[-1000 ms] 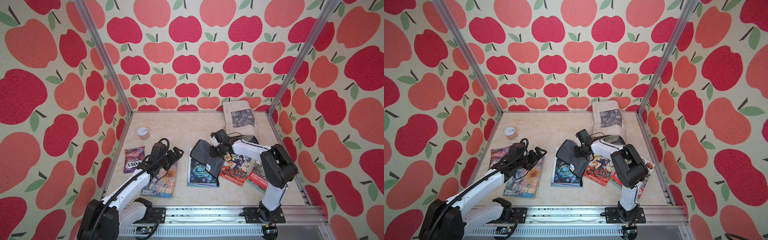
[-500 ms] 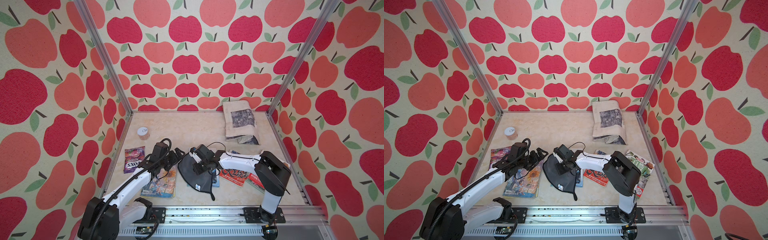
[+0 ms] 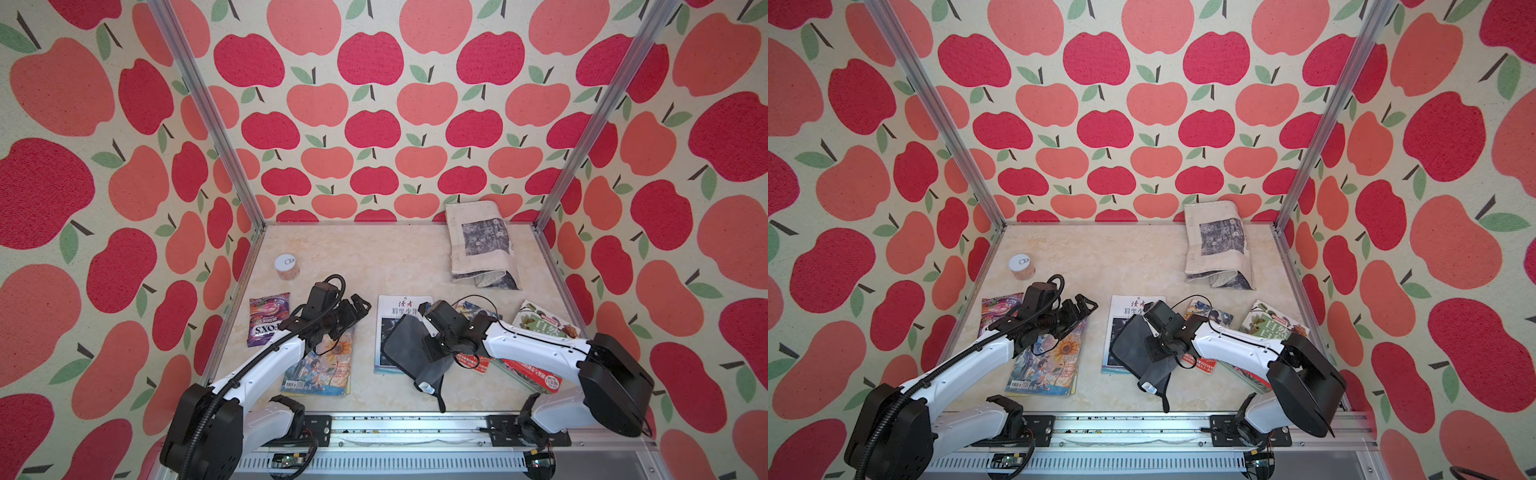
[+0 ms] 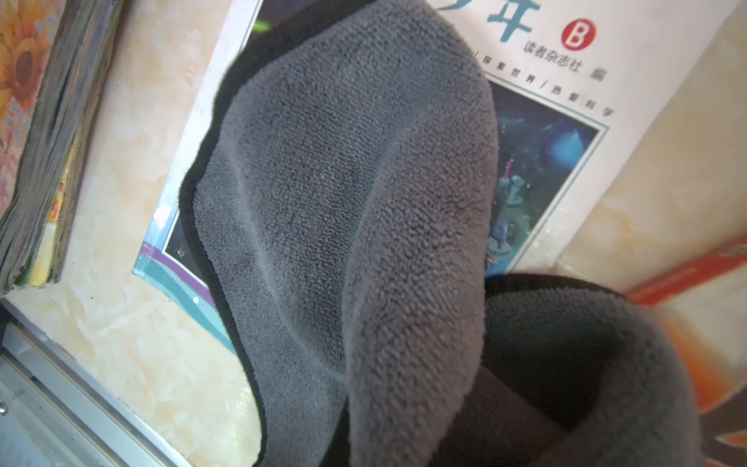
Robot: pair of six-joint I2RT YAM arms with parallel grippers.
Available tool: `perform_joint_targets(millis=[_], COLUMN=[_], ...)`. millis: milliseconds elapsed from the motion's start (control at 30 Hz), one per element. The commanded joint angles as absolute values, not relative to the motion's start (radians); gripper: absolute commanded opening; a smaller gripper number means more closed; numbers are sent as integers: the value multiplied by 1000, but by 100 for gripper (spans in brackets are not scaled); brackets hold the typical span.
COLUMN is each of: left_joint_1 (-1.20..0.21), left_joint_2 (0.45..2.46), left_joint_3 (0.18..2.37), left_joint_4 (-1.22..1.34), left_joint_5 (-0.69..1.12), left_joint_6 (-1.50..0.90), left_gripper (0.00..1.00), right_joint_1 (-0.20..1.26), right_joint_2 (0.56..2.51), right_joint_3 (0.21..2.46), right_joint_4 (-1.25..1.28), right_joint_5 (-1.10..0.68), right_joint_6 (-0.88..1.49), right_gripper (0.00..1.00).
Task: Wipe the cover of the book
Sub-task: Wipe the dirt from the cover of the book.
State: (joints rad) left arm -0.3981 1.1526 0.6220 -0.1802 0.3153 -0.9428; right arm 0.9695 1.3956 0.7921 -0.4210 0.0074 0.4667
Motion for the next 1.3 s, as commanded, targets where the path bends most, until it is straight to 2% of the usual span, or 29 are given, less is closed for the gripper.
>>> perform_joint_targets(millis=[0, 200, 400, 533, 767, 833, 1267], left_joint_1=[-402, -406, -408, -409, -410, -410, -429], left_joint_2=[1166, 1153, 1094, 1092, 1106, 1129, 1222], left_joint_3=[649, 643, 621, 623, 608, 610, 638], left_joint_4=[-156, -162, -181, -186, -156, -141, -74], left_joint_5=[319, 324, 298, 298, 297, 305, 326], left_joint_6=[-918, -926, -936, -937, -945, -945, -950], left_gripper=[99, 99, 99, 99, 99, 99, 99], right_joint_1=[1013, 1127, 1234, 1236, 1212, 1163, 1077], right_joint_2=[1377, 1579, 1773, 1821, 1720, 1673, 1236], right_joint_3=[810, 919, 1137, 1185, 983, 909, 595], right_joint_4=[-486, -349, -360, -398, -359, -349, -504], right_joint_5=[65, -5, -17, -22, -3, -5, 93], right_joint_6=[480, 510, 457, 449, 505, 526, 589], right_gripper=[0, 0, 0, 0, 0, 0, 0])
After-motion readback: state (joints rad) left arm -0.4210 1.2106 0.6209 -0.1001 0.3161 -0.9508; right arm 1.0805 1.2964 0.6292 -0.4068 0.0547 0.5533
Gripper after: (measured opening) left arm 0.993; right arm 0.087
